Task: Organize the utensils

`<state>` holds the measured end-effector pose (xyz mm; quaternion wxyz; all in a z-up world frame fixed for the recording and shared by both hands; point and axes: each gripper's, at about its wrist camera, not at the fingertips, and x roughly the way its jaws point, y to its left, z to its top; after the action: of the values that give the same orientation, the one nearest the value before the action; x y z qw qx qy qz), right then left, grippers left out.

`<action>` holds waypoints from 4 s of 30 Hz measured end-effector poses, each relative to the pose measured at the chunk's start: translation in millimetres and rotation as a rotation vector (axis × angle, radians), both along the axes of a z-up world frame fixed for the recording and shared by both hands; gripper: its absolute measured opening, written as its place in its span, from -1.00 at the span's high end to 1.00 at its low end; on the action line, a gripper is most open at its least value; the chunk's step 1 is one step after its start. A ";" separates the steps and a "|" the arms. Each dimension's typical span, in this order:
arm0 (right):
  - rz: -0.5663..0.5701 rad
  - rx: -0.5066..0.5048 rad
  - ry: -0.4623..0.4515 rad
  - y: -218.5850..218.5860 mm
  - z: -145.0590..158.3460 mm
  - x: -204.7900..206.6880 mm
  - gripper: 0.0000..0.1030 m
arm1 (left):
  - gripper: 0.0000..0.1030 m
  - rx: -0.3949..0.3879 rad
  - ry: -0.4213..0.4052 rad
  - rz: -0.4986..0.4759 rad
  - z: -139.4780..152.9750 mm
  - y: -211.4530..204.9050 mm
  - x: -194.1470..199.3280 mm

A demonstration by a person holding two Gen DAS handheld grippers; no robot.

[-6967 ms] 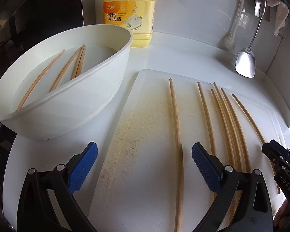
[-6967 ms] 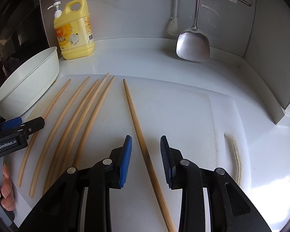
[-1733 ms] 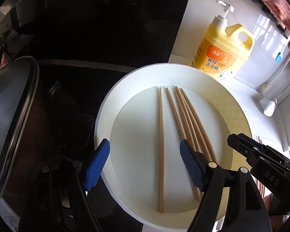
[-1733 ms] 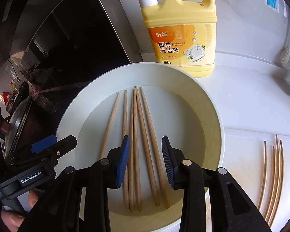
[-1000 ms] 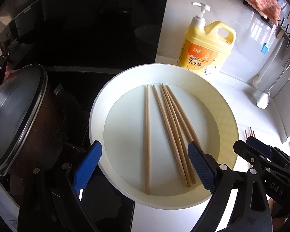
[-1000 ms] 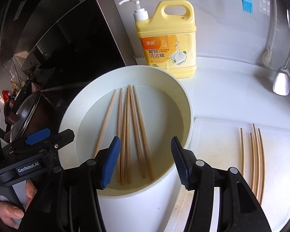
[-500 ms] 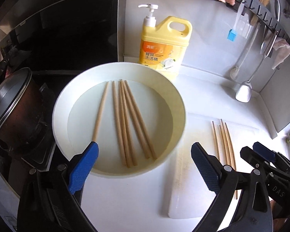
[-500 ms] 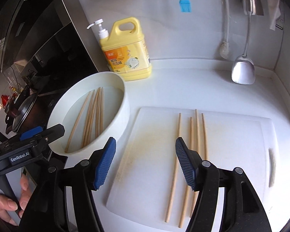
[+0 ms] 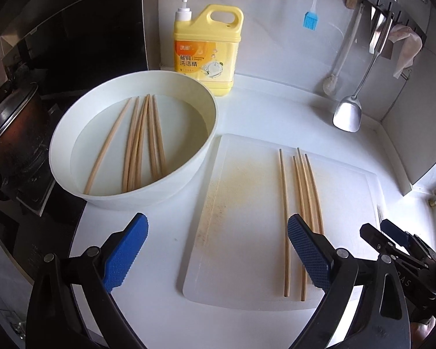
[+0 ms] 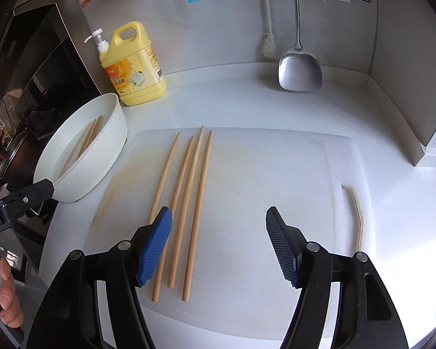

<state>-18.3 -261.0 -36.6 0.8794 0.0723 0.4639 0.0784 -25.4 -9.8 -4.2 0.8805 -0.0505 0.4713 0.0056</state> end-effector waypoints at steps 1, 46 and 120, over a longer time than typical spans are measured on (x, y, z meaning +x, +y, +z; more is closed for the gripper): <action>-0.006 0.001 0.002 -2.2 -2.9 -0.1 -0.25 | -0.84 0.007 0.003 -0.006 -2.8 -4.0 0.8; 0.033 -0.198 -0.112 45.0 -59.1 22.4 0.41 | -0.84 0.001 -0.068 -0.091 -76.0 -30.3 24.6; -0.056 -0.114 -0.077 -14.3 -54.2 21.7 0.88 | 0.87 -0.041 -0.039 -0.207 -89.9 -85.5 24.7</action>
<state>3.4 -275.3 -90.8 0.9013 0.0319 0.4311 0.0297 -0.7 -95.4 -94.1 0.8841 -0.0196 0.4569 -0.0962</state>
